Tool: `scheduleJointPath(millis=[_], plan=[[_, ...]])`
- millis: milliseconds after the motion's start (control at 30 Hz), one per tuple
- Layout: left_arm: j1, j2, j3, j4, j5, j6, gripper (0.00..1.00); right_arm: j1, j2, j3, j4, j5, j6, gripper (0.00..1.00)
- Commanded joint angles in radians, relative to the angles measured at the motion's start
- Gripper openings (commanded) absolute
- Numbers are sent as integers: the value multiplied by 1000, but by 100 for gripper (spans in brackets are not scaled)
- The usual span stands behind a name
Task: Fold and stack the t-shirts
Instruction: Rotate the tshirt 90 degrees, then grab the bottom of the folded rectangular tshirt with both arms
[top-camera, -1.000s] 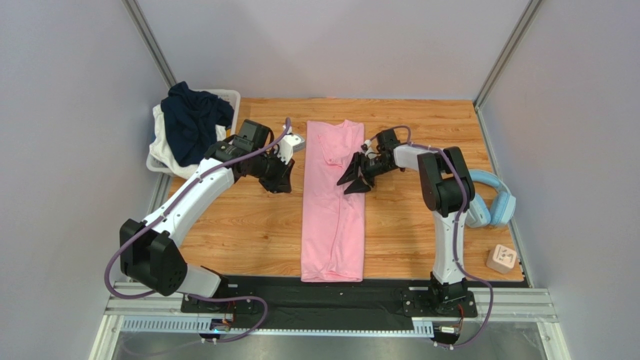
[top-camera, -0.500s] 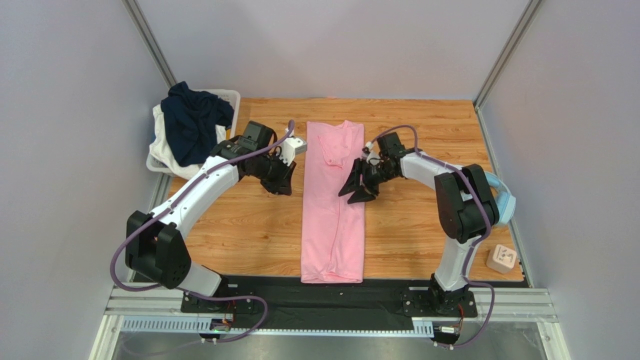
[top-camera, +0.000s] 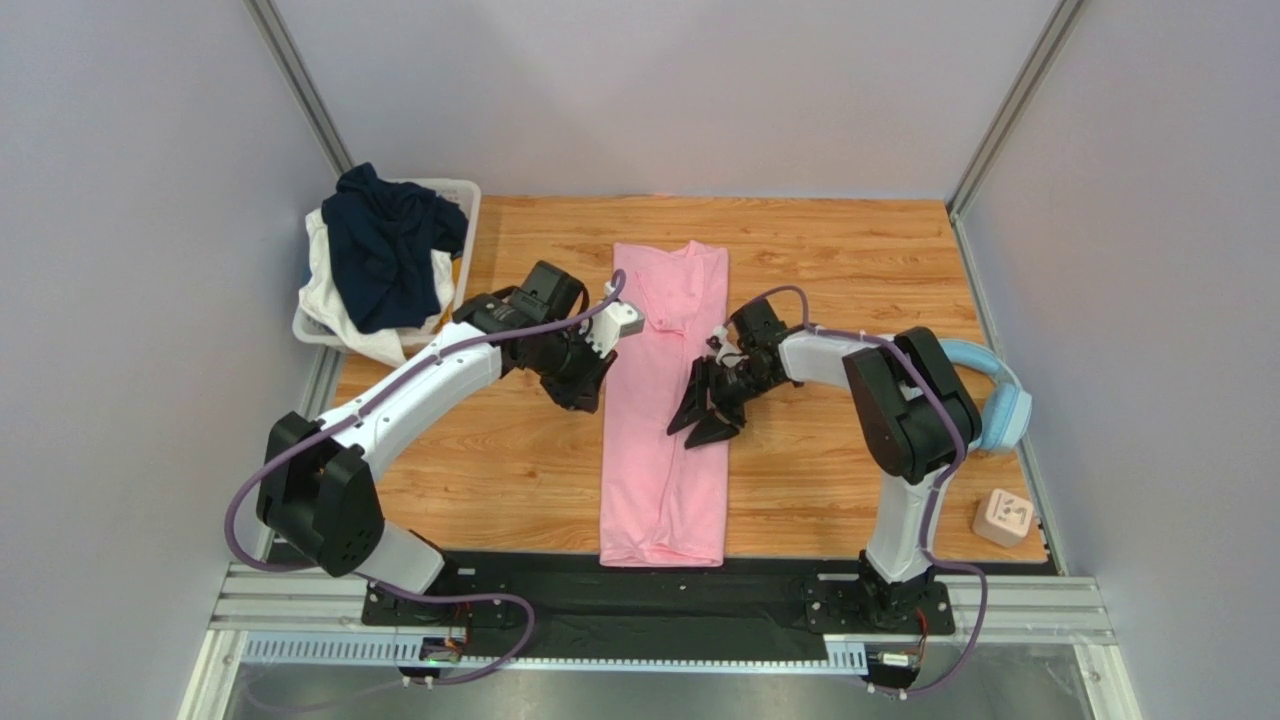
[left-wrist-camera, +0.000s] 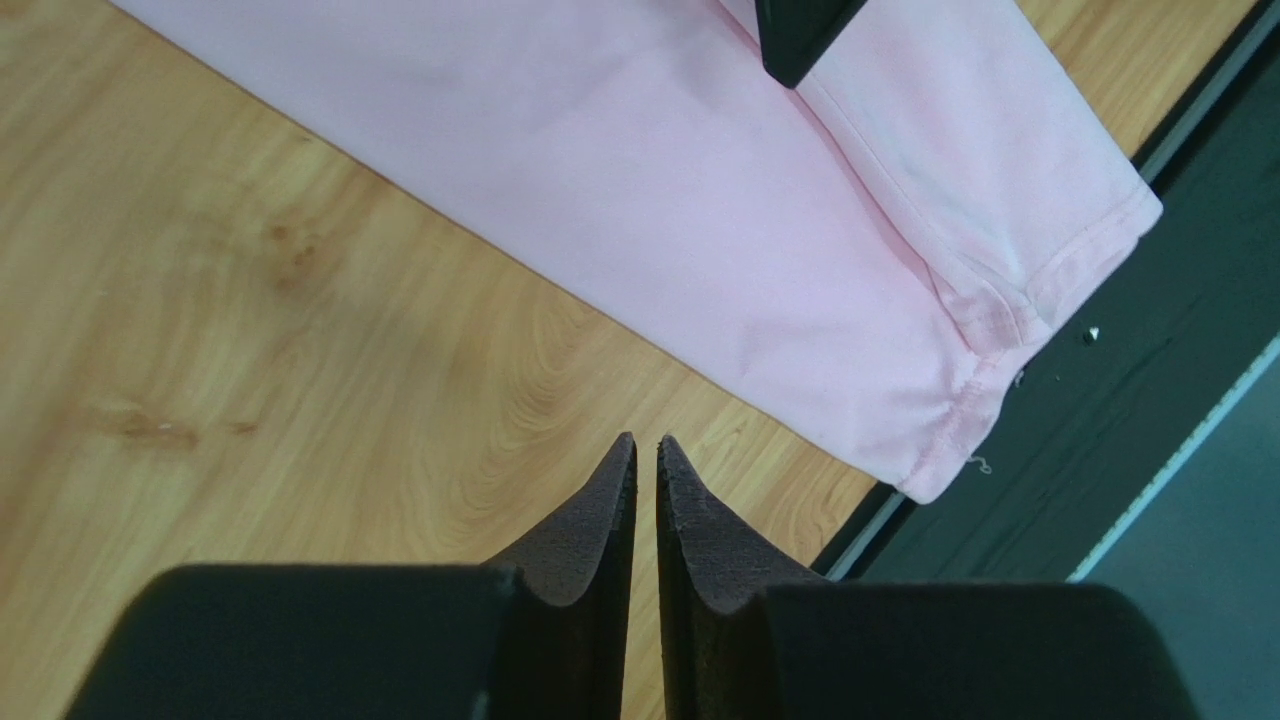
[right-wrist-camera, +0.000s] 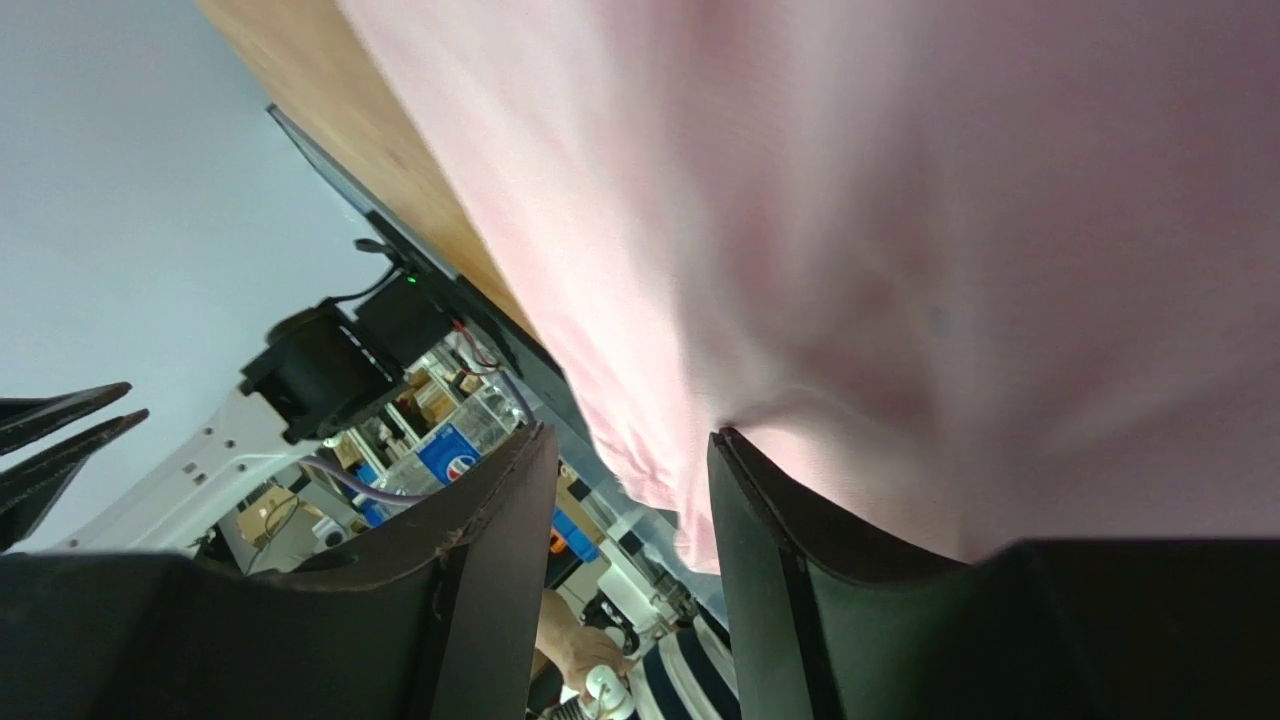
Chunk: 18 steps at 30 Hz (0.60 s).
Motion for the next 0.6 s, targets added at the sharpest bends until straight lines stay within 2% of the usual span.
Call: scheduleJointPath(millis=[0,67,200,267,567], plan=[[7,22,128,75,-85,-35,15,-19,-83,182,-53,-13,1,48],[7,79,149,124,-96,-57,15,-44,-65,312,-89,2,-13,49],[4,231,226,98,-22,-97,15,-65,33,519,-274,103,-91,49],[1,306,229,92,18,-115,15,-65,67,547,-308,154,-119,49],[-10,498,278,95,49,-144,15,-110,263,584,-259,123,-110,46]])
